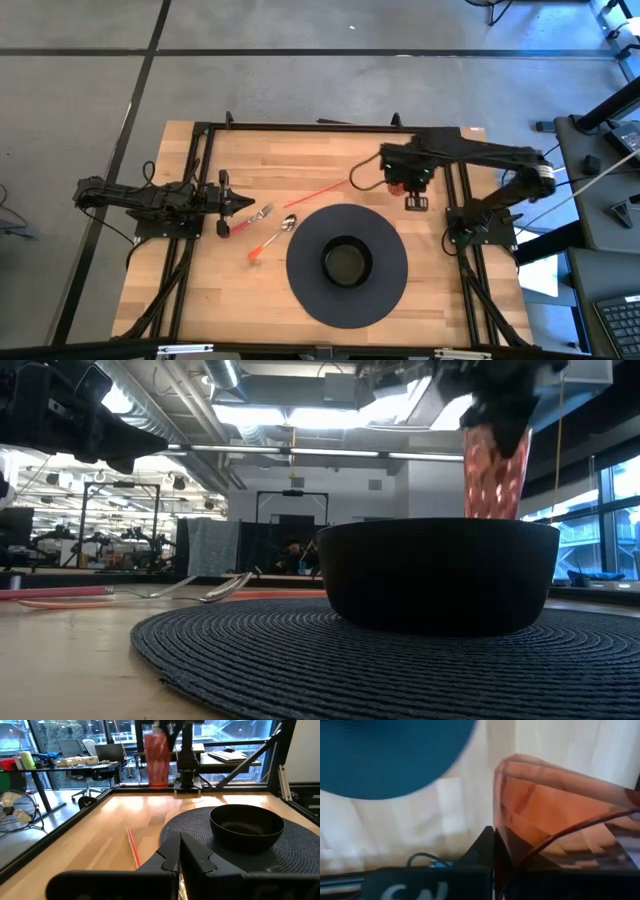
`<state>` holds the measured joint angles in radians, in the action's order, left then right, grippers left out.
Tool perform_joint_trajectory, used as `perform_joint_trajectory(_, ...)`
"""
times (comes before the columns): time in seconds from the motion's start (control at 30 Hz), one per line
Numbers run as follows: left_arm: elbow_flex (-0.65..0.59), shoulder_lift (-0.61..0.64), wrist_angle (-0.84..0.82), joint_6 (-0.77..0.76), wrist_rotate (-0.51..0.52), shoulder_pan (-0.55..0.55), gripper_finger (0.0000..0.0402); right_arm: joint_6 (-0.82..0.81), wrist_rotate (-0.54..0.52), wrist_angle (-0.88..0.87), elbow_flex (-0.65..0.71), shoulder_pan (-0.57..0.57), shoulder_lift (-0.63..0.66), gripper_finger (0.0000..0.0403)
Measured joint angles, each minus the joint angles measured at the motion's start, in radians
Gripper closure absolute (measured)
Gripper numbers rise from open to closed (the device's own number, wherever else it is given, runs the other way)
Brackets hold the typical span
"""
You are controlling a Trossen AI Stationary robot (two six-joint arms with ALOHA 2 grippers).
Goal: Pick & Place Utensil
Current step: Put the brown cup on the black mat to the right side of the black bowl
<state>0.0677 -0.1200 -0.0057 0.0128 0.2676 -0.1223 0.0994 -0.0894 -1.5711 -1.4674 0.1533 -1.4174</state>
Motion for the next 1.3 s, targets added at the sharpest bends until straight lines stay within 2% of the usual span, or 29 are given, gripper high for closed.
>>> perform_joint_trajectory(0.17,0.0,0.0,0.0,0.0,0.0,0.0,0.0398,-0.141,0.006,-0.002,-0.005,-0.151,0.074,0.0395)
perform_joint_trajectory(0.3,0.0,0.0,0.001,0.0,0.0,0.0,0.0398,-0.275,0.028,0.0,-0.005,-0.283,0.076,0.0395)
perform_joint_trajectory(0.5,0.0,0.0,0.001,0.0,0.0,0.0,0.0398,-0.405,0.059,0.0,-0.004,-0.476,0.003,0.0395)
perform_joint_trajectory(0.67,0.0,0.0,0.001,-0.004,0.0,0.0,0.0398,-0.449,0.056,0.001,-0.003,-0.587,-0.089,0.0395)
perform_joint_trajectory(1.03,0.0,0.0,0.001,-0.018,0.0,0.0,0.0398,-0.417,0.028,0.052,-0.002,-0.689,-0.288,0.0394)
perform_joint_trajectory(1.3,0.0,0.0,0.001,-0.019,0.0,0.0,0.0398,-0.332,-0.008,0.152,-0.002,-0.68,-0.314,0.0393)
